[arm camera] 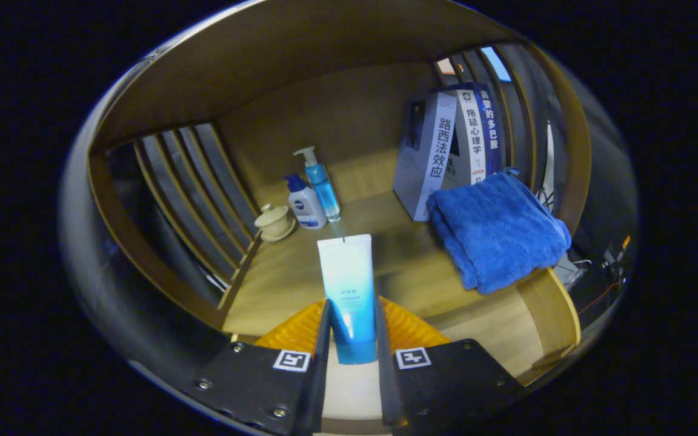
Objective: Pull open the drawer, take out the items inside it, and place them on the countertop above the cabinet.
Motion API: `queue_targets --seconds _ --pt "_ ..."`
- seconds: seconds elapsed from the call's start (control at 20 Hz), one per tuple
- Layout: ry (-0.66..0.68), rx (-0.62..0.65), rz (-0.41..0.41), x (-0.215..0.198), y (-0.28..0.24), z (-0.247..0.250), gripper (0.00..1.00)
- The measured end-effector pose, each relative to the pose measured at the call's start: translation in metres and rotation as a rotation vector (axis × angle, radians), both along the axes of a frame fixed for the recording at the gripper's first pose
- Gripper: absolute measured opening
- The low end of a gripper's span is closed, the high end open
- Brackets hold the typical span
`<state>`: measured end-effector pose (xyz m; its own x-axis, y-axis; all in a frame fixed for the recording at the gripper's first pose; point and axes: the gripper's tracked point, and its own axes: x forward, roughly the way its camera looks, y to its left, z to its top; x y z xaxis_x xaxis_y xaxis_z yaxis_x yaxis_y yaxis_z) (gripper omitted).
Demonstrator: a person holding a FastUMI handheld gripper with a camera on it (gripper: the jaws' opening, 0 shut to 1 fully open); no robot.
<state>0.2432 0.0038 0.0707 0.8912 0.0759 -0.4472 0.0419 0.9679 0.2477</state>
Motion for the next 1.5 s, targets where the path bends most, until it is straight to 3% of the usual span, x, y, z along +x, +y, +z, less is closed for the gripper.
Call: queue_targets --seconds 0.45,0.6,0.7,0.85,0.9,1.1,1.5 --pt "-0.056 -0.091 -0.005 0.059 0.005 -0.036 0.37" --pt "-0.084 -0.104 -0.041 0.074 0.000 -0.037 0.37" --pt "-0.098 -0.129 -0.084 0.079 -0.008 -0.038 0.37" --pt "-0.114 -0.130 -0.072 0.077 -0.008 -0.033 0.38" --pt "-0.134 -0.123 -0.062 0.076 -0.008 -0.025 0.40" --pt "-0.197 -0.118 -0.049 0.049 -0.013 0.004 1.00" --pt "-0.287 -0.106 -0.057 -0.049 -0.042 0.067 1.00"
